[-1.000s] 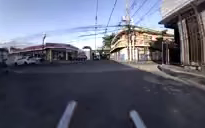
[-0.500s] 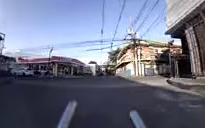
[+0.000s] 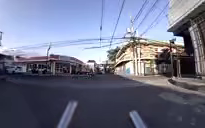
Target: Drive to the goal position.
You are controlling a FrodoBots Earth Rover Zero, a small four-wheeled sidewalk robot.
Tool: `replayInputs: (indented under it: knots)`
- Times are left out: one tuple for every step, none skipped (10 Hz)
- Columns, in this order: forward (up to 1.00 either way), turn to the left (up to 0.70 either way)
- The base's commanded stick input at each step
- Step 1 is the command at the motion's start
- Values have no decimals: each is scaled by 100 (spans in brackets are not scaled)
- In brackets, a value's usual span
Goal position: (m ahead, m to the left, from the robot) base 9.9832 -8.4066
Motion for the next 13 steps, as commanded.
replayInputs:
  knots:
    - [85, -34]
    - [85, -34]
    - [85, -34]
    - [85, -34]
    - [85, -34]
    - [85, -34]
    - [85, -34]
    - [85, -34]
    - [85, -34]
    - [85, -34]
    - [85, -34]
    - [85, -34]
    - [85, -34]
